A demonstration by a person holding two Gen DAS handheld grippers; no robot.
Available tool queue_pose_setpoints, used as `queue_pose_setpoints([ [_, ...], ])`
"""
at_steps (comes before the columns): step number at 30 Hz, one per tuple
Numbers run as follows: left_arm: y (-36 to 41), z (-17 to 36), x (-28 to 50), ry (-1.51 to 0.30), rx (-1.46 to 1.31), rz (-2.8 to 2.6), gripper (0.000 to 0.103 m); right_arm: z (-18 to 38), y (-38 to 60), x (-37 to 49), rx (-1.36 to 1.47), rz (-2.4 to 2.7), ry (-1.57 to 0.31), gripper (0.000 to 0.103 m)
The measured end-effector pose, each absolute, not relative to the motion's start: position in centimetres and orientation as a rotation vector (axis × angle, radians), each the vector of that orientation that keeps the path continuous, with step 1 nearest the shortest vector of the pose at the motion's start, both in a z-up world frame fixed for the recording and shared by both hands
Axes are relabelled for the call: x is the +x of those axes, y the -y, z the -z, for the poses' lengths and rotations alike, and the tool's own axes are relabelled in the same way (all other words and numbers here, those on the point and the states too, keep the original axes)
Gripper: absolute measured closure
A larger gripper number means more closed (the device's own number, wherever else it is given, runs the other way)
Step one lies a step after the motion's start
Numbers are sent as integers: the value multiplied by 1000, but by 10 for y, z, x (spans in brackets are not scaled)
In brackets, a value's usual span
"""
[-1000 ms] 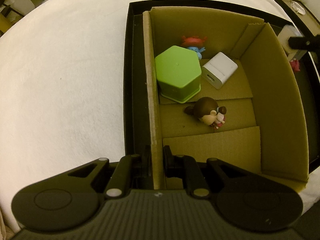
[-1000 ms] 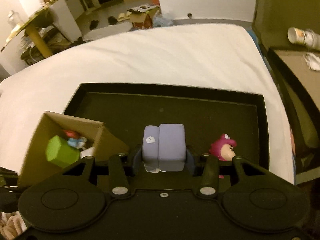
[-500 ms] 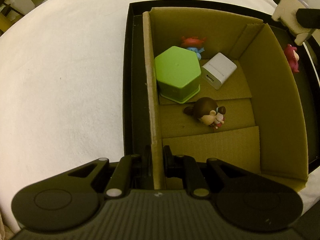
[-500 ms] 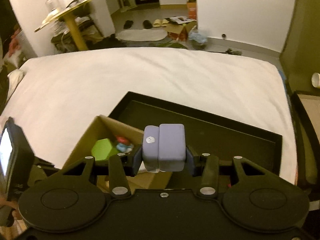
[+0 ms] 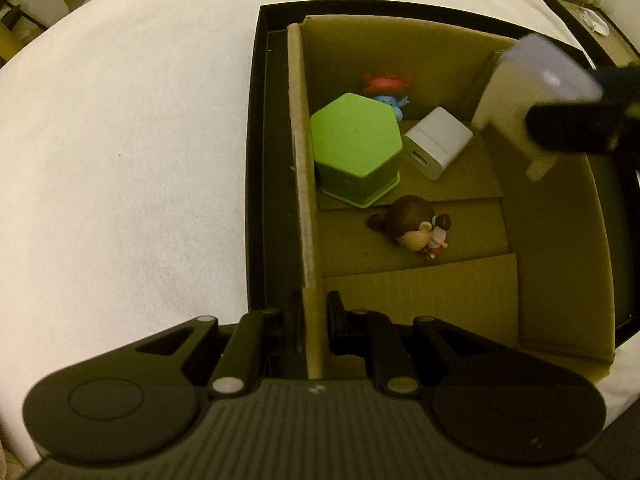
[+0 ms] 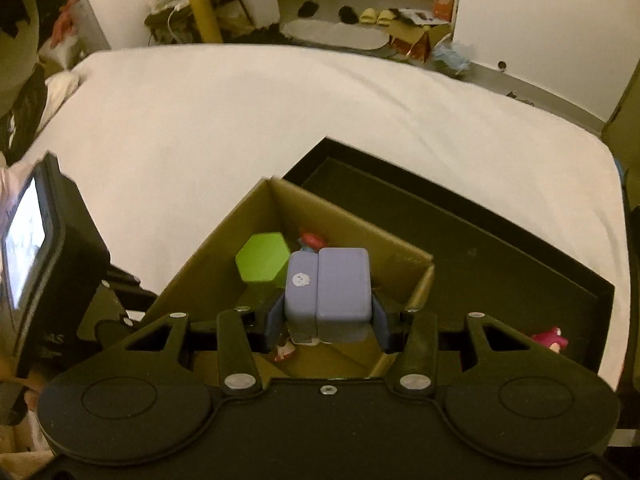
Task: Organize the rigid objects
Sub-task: 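Carry the lavender toy into the box beside the monkey and release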
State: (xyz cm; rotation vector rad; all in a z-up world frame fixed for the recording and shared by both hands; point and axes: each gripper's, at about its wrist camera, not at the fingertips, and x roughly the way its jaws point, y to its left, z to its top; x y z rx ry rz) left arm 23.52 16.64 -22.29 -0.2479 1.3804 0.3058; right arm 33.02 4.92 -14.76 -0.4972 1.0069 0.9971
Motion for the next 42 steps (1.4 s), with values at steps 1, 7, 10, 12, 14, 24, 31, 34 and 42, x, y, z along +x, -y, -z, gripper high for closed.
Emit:
queue_pose_setpoints([
  [1, -166, 223, 235, -1380, -248, -306, 92, 150, -51, 328, -506, -999, -1012, 59],
  [7, -166, 222, 235, -1376, -253, -303, 92, 158, -60, 317, -571, -1005, -1027, 59],
  [10, -168, 223, 234, -1372, -258, -303, 92, 162, -63, 315, -593, -994, -1040, 59],
  [12, -169, 223, 233, -1370, -266, -303, 92, 164, -64, 314, -611, -983, -1049, 59],
  [14, -170, 222, 233, -1369, -268, -303, 92, 166, -66, 313, -624, -982, -1062, 59],
  [24, -172, 220, 231, -1363, -274, -299, 92, 185, -75, 308, -719, -972, -1102, 59],
  [31, -171, 219, 231, -1365, -270, -298, 92, 193, -79, 307, -747, -949, -1118, 58],
  [34, -171, 220, 231, -1365, -266, -292, 91, 192, -81, 308, -742, -953, -1111, 61],
  [42, -171, 219, 232, -1366, -265, -293, 91, 169, -71, 310, -686, -963, -1076, 61],
])
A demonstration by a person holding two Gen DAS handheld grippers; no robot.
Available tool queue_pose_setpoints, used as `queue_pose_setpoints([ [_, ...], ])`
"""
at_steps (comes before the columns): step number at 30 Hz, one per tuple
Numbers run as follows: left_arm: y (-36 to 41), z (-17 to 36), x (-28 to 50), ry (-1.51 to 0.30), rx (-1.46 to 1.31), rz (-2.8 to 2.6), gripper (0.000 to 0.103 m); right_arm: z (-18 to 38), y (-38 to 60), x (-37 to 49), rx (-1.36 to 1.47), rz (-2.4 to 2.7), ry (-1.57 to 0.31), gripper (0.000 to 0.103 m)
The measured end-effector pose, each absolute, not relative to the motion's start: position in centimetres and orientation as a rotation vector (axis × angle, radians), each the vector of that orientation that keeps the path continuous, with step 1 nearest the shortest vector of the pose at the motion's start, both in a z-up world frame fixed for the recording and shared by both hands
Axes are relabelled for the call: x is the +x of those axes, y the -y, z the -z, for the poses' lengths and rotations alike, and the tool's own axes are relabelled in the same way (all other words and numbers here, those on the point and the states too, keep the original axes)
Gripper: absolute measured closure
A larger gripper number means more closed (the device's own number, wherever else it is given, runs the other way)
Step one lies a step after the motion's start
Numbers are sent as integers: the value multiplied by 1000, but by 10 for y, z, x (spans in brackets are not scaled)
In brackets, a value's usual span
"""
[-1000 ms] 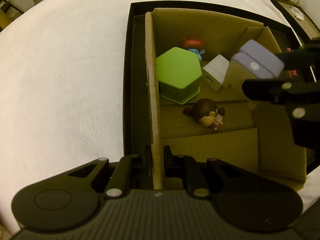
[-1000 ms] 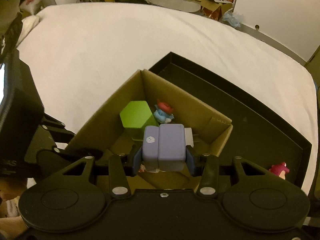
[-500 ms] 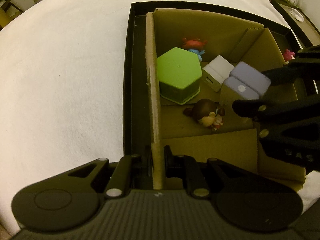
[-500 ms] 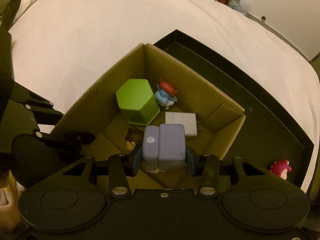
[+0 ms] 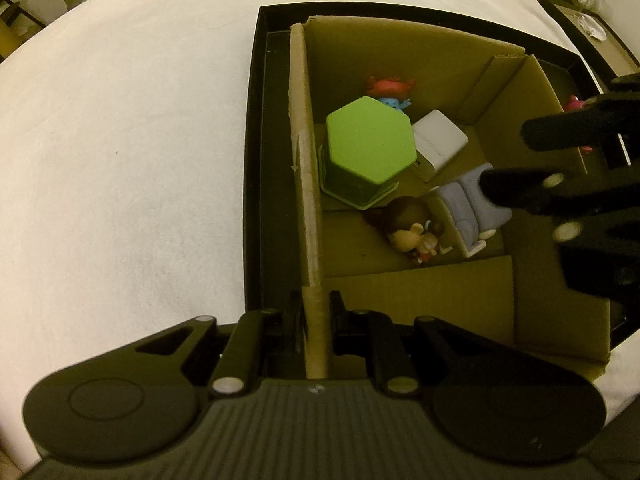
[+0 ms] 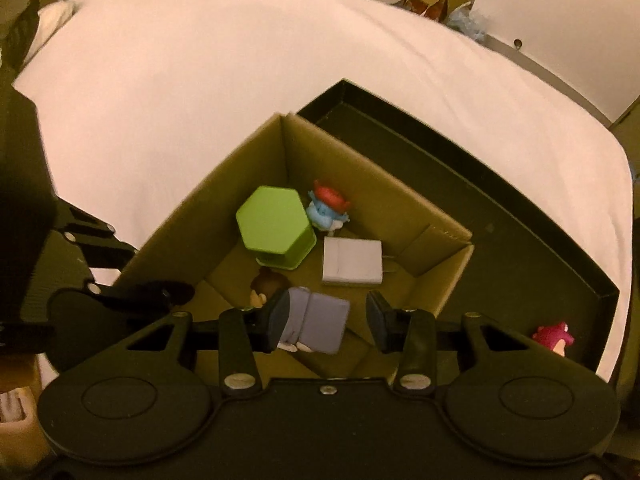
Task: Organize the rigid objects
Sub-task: 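Carry the lavender toy into the box beside the monkey and release, then move the right gripper back to the pink hooded doll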
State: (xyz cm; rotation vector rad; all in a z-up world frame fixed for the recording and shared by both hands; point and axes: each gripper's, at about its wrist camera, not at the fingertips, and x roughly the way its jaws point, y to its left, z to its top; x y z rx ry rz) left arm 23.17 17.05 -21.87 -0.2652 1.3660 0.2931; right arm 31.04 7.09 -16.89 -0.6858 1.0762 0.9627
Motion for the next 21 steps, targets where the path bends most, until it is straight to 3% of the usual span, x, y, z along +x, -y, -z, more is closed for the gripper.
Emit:
queue_pose_setpoints([
  [21, -165, 217, 236, -1377, -238, -295, 91, 138, 12, 369, -430, -788, -1016, 61],
])
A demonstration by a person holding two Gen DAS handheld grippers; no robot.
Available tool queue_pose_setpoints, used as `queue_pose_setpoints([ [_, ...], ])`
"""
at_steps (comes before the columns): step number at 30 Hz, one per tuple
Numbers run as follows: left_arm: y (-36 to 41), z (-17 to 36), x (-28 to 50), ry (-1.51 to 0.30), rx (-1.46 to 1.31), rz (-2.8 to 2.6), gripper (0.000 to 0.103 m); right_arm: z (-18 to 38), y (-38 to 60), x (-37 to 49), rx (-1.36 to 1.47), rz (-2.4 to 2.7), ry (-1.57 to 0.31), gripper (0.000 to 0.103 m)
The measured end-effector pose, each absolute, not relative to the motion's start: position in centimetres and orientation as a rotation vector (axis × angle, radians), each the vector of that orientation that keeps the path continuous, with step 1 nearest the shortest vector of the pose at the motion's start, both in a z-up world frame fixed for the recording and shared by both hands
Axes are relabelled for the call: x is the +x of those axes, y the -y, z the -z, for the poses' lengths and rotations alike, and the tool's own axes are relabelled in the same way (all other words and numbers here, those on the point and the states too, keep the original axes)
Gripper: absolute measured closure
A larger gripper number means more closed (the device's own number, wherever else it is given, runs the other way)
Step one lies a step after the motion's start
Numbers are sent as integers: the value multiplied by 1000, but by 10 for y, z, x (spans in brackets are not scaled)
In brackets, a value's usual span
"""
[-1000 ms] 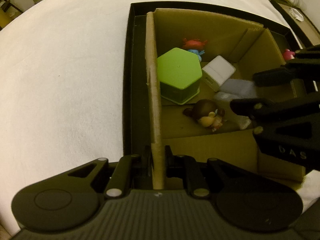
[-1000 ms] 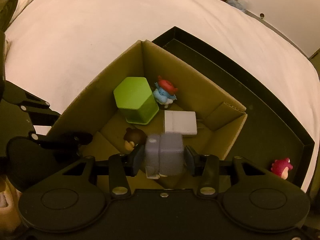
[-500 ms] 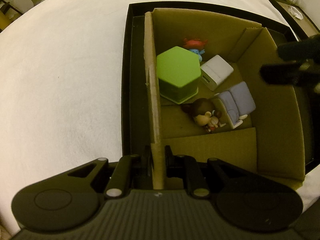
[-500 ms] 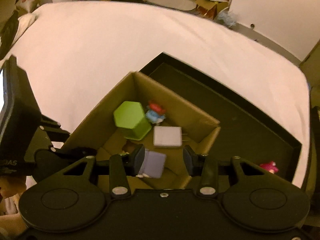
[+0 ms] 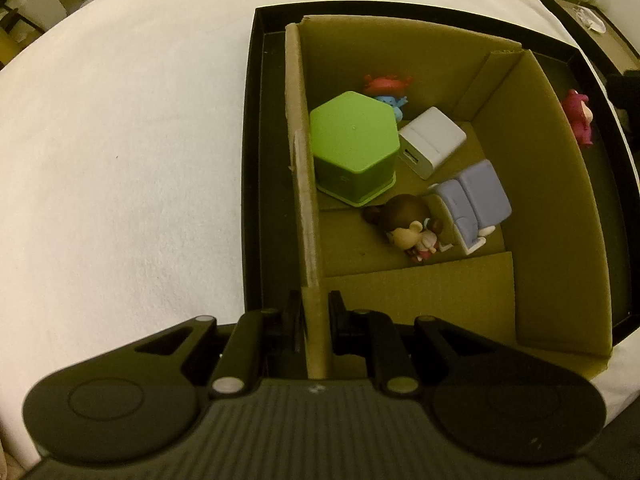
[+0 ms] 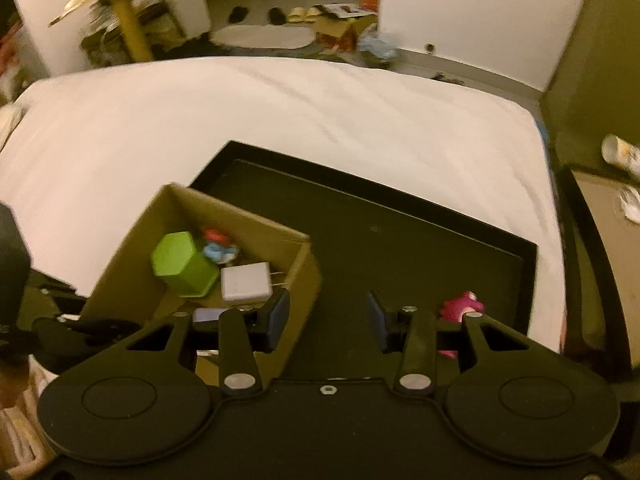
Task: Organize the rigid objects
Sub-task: 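Move the right gripper back to the pink hooded doll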
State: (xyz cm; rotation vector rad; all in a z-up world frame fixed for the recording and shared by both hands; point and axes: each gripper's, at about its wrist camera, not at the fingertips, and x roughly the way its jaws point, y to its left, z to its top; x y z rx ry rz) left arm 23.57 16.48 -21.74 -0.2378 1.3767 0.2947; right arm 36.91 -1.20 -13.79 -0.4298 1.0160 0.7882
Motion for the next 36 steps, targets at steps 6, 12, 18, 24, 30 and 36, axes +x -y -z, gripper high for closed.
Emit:
queue_pose_setpoints([
  [6, -163, 217, 238, -1385, -226, -300, 91, 149, 38, 383, -393, -733, -1024, 60],
  [12, -160, 217, 241, -1397, -209, -304, 91, 158, 59, 391, -368, -700, -1020, 58],
  [18, -159, 217, 244, -1404, -207, -312, 92, 163, 73, 397, -328, -687, -1016, 55],
  [24, -158, 219, 246, -1413, -204, -319, 92, 165, 95, 406, -240, -692, -1014, 52],
  [30, -157, 221, 249, -1424, -201, -324, 92, 169, 114, 422, -167, -660, -1023, 52],
  [36, -159, 222, 250, -1428, -210, -329, 92, 182, 123, 436, -119, -646, -1053, 52],
])
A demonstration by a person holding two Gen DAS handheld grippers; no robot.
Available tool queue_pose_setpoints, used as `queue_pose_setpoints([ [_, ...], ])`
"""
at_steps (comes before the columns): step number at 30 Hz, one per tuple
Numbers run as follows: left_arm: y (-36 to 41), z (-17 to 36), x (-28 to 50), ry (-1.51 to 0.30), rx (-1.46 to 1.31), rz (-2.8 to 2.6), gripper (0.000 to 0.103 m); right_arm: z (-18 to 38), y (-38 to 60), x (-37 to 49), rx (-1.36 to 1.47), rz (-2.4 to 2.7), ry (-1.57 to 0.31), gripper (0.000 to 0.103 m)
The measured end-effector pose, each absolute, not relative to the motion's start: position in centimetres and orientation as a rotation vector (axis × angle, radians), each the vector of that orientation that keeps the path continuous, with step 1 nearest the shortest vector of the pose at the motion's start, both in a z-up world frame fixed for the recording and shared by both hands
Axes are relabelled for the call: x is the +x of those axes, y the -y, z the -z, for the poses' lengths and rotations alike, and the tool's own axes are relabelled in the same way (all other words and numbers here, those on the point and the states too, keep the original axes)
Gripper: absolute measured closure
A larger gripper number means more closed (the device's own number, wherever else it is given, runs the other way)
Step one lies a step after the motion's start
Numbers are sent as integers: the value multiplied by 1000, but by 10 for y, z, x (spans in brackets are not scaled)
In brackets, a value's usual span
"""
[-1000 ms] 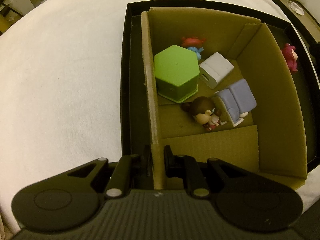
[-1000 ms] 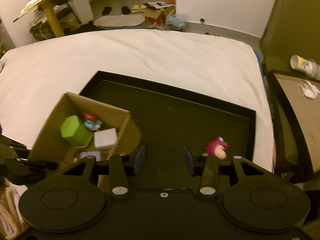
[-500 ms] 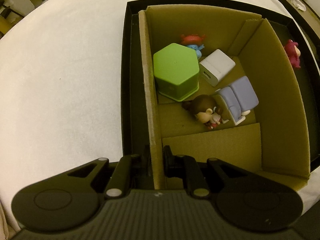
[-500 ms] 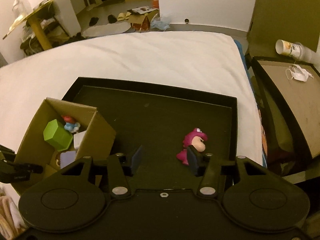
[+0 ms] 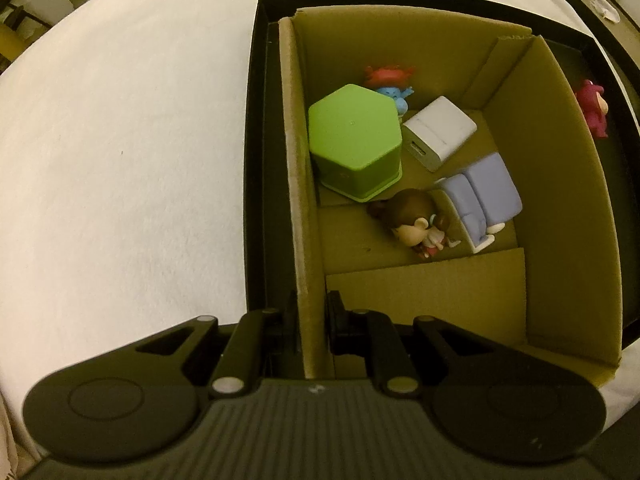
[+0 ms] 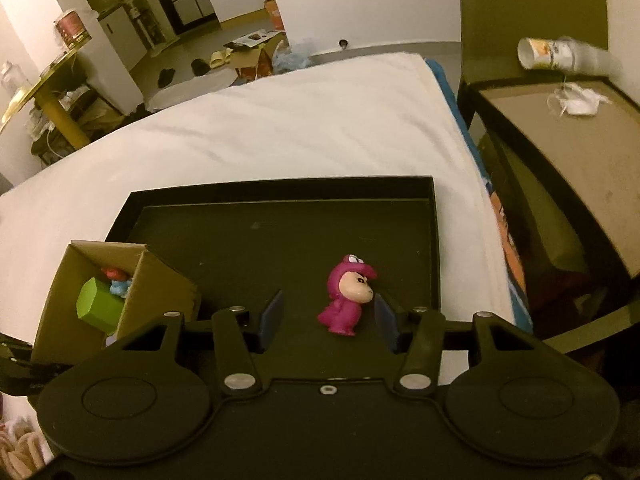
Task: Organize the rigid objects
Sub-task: 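Move the right gripper back to the pink hooded doll, then grasp the pink hooded doll with the right gripper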
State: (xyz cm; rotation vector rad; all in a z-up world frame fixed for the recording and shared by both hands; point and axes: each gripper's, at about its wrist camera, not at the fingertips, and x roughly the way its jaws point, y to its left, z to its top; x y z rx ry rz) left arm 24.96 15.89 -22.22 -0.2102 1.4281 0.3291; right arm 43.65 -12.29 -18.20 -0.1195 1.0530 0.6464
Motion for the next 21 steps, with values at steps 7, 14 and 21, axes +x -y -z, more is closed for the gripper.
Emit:
queue_pose_setpoints([
  [7, -158, 222, 250, -1428, -206, -329, 92, 206, 113, 452, -73, -612, -1112, 53],
  [14, -161, 222, 248, -1424, -215, -319, 92, 222, 101, 457, -76, -563, -1133, 53],
  [21, -162, 221, 246, -1418, -218, -314, 92, 238, 81, 453, -184, -523, -1105, 53],
])
